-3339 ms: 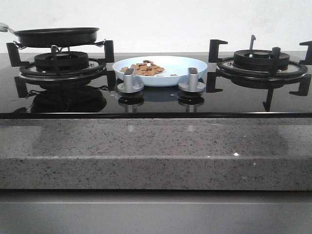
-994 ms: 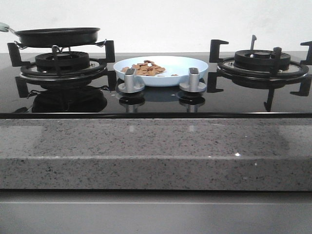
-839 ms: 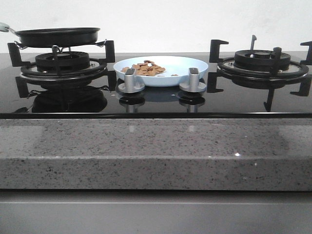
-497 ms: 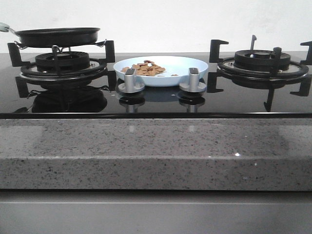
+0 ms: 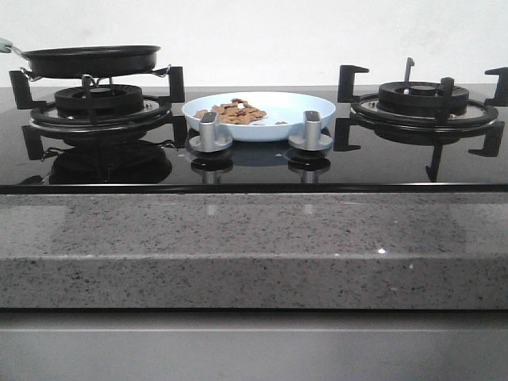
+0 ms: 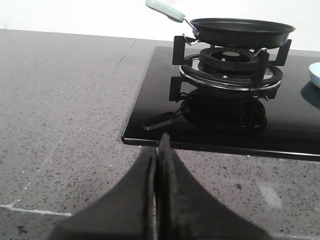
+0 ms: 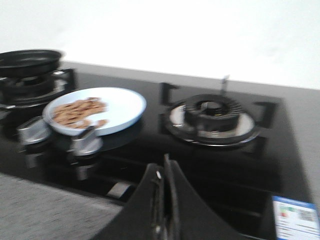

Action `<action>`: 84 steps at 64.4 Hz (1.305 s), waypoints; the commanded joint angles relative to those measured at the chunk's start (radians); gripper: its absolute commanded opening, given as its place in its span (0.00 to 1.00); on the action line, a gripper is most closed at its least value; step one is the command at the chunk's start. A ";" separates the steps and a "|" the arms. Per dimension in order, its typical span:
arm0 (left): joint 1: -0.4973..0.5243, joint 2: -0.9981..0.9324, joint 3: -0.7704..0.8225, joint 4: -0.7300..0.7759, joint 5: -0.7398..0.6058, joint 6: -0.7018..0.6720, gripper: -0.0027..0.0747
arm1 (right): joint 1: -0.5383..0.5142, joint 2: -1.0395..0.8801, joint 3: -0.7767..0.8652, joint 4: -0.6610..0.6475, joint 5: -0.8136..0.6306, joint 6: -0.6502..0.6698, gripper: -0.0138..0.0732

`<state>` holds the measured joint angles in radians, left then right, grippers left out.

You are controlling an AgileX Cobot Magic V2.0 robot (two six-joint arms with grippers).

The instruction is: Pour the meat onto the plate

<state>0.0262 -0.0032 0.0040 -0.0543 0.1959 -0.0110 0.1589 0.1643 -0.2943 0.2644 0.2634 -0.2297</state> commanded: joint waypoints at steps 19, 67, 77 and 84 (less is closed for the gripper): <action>0.004 -0.016 0.005 -0.011 -0.089 -0.010 0.01 | -0.149 -0.195 0.287 -0.141 -0.176 0.203 0.08; 0.004 -0.016 0.005 -0.011 -0.089 -0.010 0.01 | -0.149 -0.192 0.316 -0.145 -0.155 0.203 0.08; 0.004 -0.016 0.005 -0.011 -0.089 -0.010 0.01 | -0.149 -0.192 0.316 -0.145 -0.155 0.203 0.08; 0.004 -0.016 0.005 -0.011 -0.089 -0.010 0.01 | -0.149 -0.192 0.316 -0.145 -0.155 0.203 0.08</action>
<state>0.0270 -0.0032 0.0040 -0.0543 0.1935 -0.0110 0.0154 -0.0104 0.0272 0.1344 0.1875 -0.0282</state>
